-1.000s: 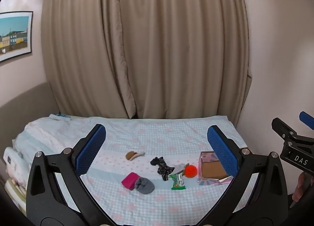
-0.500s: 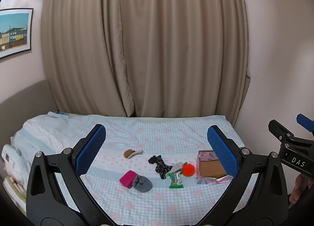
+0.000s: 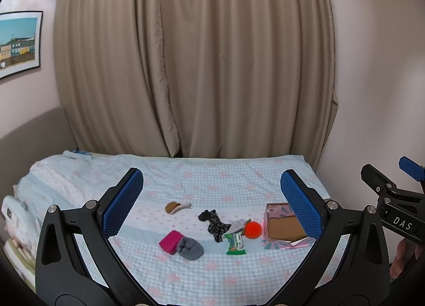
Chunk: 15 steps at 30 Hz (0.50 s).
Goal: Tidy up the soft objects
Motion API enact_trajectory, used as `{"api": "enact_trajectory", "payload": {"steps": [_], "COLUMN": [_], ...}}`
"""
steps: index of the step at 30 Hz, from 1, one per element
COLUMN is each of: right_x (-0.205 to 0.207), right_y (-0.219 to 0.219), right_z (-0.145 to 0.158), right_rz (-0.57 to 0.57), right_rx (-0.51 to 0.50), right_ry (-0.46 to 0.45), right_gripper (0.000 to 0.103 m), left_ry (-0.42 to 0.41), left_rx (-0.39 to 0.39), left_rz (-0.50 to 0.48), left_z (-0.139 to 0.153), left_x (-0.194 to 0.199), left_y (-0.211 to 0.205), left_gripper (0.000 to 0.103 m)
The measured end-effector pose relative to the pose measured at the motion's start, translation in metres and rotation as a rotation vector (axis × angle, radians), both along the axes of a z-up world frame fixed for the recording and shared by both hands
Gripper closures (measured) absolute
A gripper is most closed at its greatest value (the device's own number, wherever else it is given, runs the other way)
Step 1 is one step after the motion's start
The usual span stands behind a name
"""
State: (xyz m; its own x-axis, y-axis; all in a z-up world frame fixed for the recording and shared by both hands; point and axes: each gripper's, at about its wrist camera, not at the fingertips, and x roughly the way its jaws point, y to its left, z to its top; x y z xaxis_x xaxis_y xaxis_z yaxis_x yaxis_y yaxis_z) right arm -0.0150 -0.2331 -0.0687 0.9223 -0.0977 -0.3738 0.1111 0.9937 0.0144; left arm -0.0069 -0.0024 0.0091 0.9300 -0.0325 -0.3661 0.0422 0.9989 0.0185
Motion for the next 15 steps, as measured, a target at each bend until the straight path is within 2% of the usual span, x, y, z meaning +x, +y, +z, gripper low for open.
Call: {"api": "enact_trajectory", "payload": {"steps": [15], "right_x": [0.0000], "right_y": [0.0018], "right_z": [0.0028], "right_rz": [0.015], "right_rx": [0.000], "right_ry": [-0.009], "right_gripper": [0.000], "left_ry": [-0.003], "left_rx": [0.003], "left_rz": [0.006], "left_z": [-0.0017], "left_x": [0.0020], "left_y": [-0.0026], "left_gripper": [0.000]}}
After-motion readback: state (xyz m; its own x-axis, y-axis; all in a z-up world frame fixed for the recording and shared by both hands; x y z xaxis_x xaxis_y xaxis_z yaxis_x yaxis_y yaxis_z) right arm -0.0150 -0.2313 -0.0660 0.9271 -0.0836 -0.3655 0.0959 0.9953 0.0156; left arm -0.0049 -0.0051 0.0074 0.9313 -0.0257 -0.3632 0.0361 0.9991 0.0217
